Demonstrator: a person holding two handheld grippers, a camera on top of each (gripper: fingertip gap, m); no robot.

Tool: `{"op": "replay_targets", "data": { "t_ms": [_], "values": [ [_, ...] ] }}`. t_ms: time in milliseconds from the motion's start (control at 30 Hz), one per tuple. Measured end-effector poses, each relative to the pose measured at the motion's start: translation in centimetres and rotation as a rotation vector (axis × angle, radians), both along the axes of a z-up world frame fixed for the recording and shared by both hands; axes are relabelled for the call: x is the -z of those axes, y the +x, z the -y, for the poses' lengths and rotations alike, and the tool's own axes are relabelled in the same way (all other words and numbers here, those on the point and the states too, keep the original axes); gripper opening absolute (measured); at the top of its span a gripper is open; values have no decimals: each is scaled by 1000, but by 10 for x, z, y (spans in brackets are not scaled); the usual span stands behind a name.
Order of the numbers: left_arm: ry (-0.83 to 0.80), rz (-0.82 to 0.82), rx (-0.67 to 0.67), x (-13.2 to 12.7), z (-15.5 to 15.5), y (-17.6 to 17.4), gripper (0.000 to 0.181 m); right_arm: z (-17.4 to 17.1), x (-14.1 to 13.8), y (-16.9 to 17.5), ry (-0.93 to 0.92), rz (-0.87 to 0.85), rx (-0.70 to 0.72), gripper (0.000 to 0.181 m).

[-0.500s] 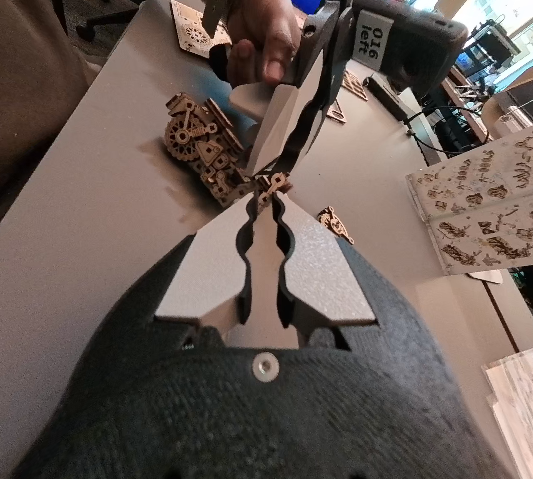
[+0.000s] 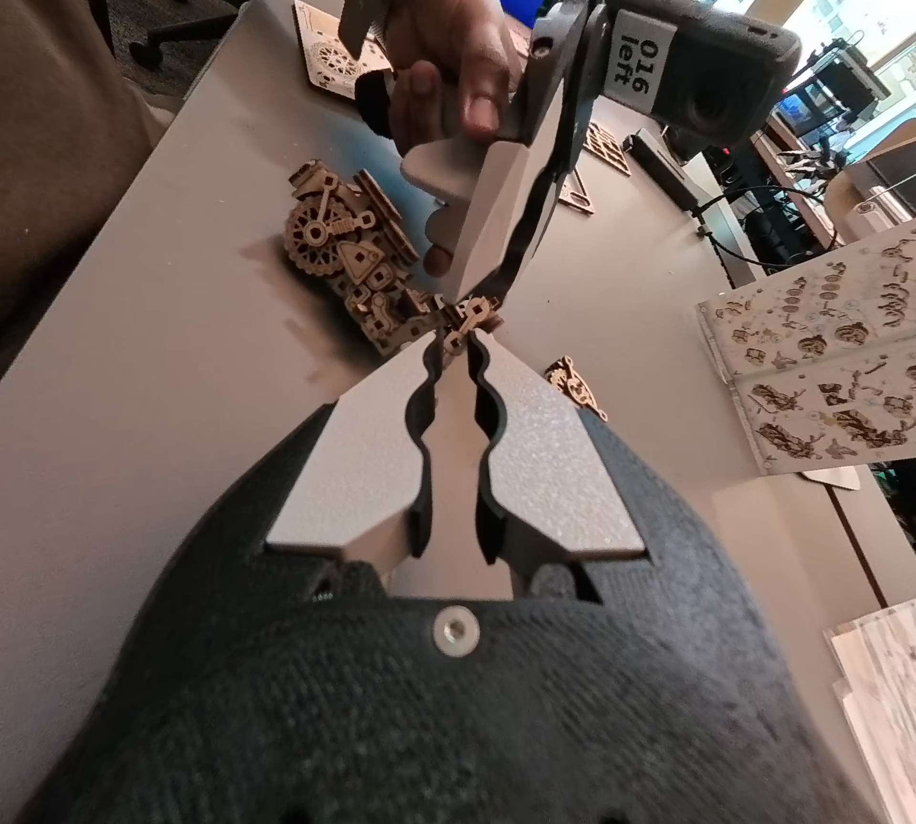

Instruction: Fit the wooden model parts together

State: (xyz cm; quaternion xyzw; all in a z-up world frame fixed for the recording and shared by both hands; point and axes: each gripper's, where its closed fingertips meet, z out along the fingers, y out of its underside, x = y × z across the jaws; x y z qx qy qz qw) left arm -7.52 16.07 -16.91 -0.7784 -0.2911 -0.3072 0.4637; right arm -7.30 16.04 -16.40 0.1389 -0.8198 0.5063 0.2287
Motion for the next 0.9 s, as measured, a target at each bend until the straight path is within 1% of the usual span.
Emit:
{"op": "replay_targets", "data": {
  "t_ms": [233, 300, 500, 633, 900],
  "values": [
    [12, 15, -20, 0, -1, -2, 22, -1, 1, 0, 6, -11, 5, 8],
    [23, 28, -12, -2, -1, 0, 27, -1, 1, 0, 8, -17, 5, 8],
    [28, 27, -30, -3, -3, -1, 29, -1, 0, 0, 11, -31, 6, 8],
    [25, 34, -50, -2, -2, -3, 25, 0, 0, 0, 12, -36, 9, 8],
    [17, 31, -48, -2, -2, -4, 24, -1, 0, 0, 13, -37, 10, 8]
  ]
}}
